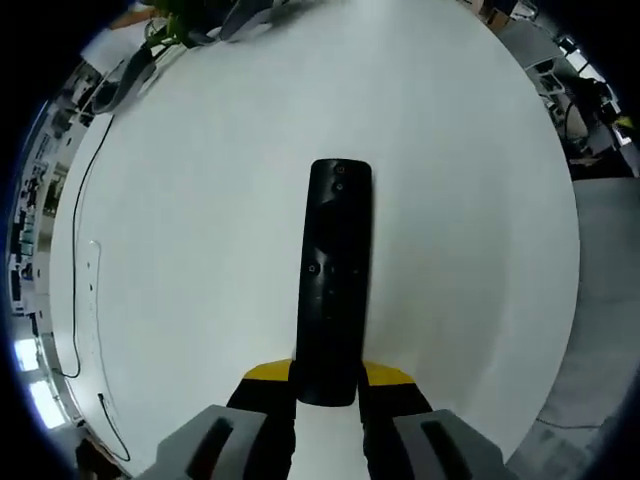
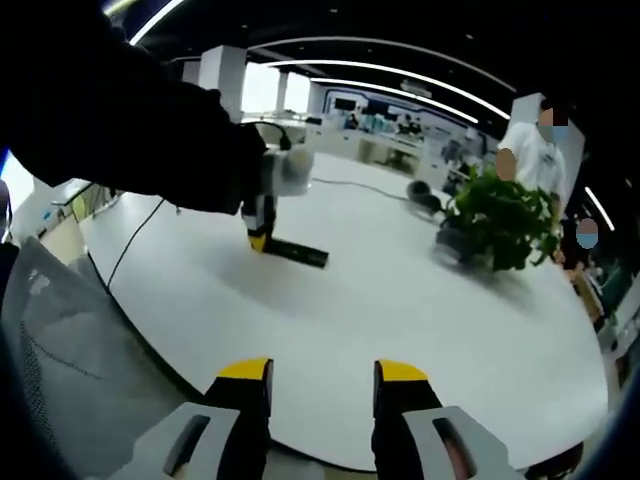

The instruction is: Press the specified remote control buttons in sequence, fully releasing each button before pressing the next.

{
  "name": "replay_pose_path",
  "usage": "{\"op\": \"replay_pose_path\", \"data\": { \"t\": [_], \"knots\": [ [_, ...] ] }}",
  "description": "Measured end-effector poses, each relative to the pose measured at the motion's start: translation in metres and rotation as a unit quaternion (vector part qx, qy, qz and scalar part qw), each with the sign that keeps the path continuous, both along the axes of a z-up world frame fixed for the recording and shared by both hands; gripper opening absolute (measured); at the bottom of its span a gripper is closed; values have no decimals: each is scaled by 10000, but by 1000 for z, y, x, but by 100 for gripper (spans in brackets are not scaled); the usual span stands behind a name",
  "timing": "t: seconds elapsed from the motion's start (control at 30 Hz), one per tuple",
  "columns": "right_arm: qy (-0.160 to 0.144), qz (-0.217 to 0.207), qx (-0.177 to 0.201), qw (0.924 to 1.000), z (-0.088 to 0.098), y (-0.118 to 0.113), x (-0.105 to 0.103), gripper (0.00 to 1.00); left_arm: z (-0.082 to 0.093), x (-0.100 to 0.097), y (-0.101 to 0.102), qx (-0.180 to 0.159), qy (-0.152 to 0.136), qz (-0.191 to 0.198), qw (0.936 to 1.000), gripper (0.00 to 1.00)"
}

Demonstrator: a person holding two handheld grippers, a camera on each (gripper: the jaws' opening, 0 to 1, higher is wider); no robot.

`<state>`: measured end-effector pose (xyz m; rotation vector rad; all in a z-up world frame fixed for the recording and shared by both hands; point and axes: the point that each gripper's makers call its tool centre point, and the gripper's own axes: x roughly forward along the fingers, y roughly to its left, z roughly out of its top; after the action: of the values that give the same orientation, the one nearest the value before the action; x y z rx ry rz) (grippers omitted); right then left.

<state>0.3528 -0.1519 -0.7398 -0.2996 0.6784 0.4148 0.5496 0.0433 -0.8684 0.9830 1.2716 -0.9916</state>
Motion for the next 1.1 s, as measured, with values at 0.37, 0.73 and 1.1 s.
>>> {"op": "replay_pose_path", "data": {
  "t": [0.37,0.73,1.1],
  "knots": [
    [42,62,56,10000,-1,3,-1,36,-1,-17,-1,13,9,33,10000,23],
    [51,162,103,9998,0,7,-2,35,-1,-42,-3,170,63,-61,9998,23],
    [103,263,127,9995,-2,10,-4,33,-1,-68,-4,-6,24,57,10000,23]
  ]
}}
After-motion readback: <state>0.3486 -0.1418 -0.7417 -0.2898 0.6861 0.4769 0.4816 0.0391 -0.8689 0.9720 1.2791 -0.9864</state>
